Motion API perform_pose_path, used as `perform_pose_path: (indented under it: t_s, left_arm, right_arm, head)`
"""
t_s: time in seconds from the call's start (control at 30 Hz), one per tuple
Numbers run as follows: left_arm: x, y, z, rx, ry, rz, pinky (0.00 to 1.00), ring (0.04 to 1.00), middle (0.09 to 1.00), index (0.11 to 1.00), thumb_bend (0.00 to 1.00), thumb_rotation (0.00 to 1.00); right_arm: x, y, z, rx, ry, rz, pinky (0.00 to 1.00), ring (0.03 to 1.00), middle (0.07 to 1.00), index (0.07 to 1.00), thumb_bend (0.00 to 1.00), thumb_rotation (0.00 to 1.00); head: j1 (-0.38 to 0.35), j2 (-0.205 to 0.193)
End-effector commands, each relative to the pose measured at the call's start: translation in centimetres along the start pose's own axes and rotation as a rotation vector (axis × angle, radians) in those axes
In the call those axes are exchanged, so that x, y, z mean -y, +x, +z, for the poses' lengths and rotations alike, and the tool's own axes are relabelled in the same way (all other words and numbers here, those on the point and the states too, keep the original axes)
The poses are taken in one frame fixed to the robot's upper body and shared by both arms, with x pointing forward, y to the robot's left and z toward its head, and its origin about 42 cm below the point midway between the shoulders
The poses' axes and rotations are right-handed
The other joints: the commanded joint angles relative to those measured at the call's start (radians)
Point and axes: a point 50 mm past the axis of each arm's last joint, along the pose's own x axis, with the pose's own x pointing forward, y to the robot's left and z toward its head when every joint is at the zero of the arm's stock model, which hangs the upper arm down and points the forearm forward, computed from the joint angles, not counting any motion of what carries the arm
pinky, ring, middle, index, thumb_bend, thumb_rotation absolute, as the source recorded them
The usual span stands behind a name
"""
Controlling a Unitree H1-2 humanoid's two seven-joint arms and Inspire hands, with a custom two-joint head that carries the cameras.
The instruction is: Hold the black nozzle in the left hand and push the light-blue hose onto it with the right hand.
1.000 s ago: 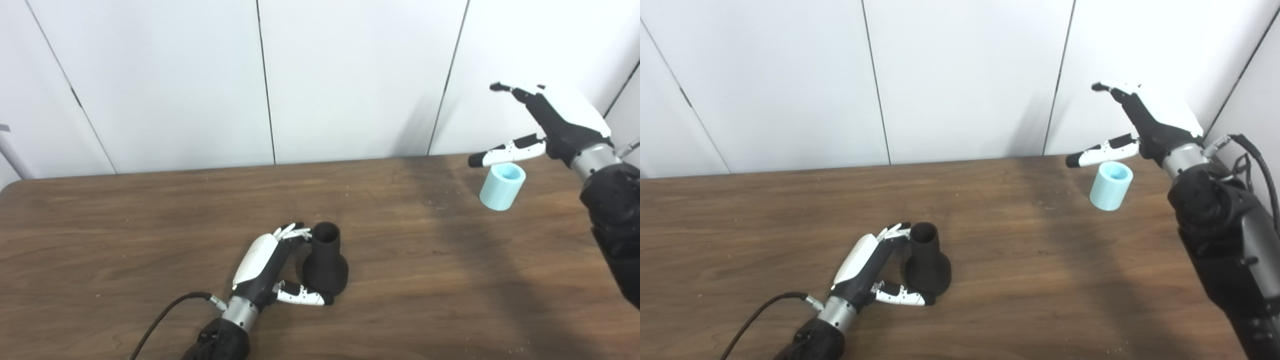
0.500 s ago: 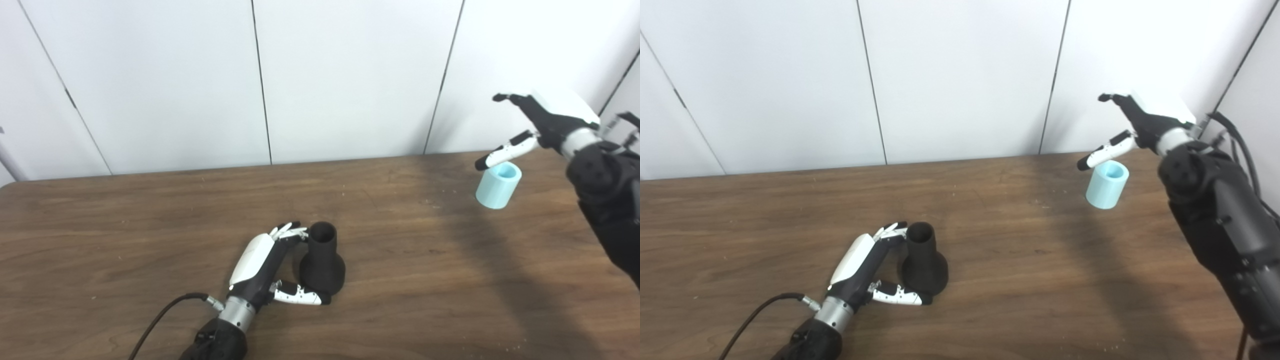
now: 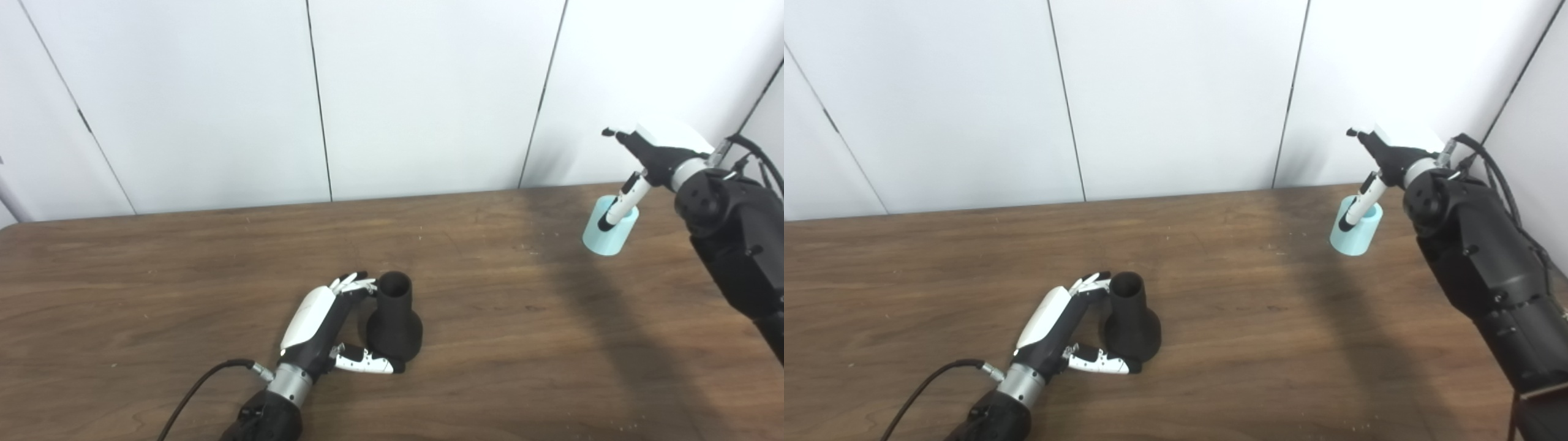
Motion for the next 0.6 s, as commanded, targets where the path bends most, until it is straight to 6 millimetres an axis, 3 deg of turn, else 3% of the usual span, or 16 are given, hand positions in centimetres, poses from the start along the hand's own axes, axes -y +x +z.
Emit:
perform_pose_path:
  t_s: [0.0,0.57]
  left_arm:
    - [2.3,-1.9,-2.3,-0.100,0.025,-0.081,1.00,0.941,0.807,0.486,0.52,0.08]
    - [2.4,-1.8,-2.1,-0.102,0.020,-0.084,1.00,0.941,0.806,0.486,0.52,0.08]
  right_arm:
    - [4.1,0.1,-0.1,0.002,-0.037,-0.097,0.64,0.892,0.965,0.963,1.00,0.08]
    - [2.3,2.0,-0.8,-0.021,-0.125,-0.044,0.72,0.907,0.944,0.878,1.00,0.15]
  head:
    - [-0.002,0.003]
    - [0.004,0.010]
